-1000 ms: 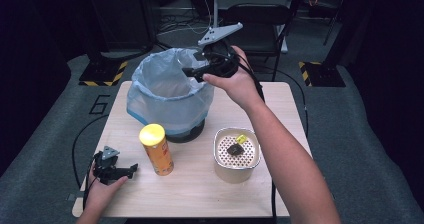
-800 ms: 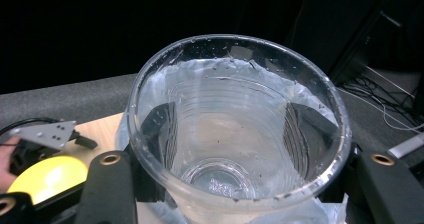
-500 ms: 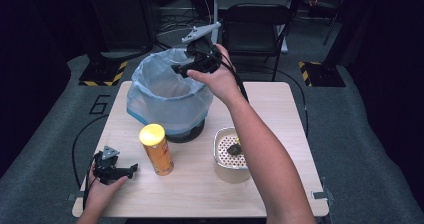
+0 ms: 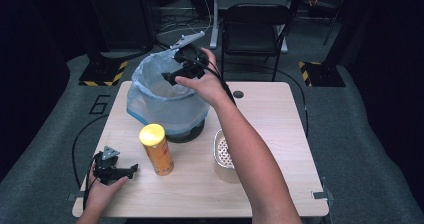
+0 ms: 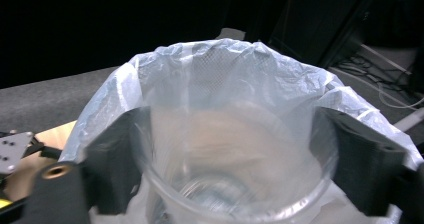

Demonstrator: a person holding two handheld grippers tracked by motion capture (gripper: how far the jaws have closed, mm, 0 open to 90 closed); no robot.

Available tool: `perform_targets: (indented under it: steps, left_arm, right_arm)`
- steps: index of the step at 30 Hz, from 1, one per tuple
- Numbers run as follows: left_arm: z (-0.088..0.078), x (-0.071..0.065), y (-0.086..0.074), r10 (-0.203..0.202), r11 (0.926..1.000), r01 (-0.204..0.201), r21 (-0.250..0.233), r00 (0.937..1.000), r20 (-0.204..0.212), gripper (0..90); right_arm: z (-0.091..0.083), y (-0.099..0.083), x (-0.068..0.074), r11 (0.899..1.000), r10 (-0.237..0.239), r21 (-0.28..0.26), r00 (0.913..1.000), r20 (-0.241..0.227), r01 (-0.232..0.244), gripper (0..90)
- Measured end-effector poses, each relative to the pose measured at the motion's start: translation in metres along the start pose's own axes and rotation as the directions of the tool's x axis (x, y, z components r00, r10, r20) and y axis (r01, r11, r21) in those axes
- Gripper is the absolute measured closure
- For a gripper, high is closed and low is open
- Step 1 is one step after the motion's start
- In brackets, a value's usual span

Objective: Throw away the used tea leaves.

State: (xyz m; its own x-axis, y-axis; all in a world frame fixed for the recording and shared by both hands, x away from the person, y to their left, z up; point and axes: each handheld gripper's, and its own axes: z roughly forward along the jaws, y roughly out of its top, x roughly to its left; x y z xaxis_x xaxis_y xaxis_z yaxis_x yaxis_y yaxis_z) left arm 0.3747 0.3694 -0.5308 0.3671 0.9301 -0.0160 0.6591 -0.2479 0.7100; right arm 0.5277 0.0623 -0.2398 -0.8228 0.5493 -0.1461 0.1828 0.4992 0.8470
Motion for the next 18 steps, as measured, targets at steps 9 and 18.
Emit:
perform_targets:
  steps: [9,18]
  left_arm:
    - [0.001,0.000,0.001,0.007,1.0000,-0.007,-0.001,1.0000,-0.002,0.4]
    - [0.001,0.001,0.001,0.011,0.9999,-0.011,-0.003,0.9999,-0.002,0.3]
  right_arm:
    - [-0.015,-0.006,0.000,0.998,0.002,-0.069,1.0000,0.008,-0.001,14.6]
    - [-0.046,-0.019,-0.008,0.997,0.019,-0.071,0.9997,0.012,-0.018,20.3]
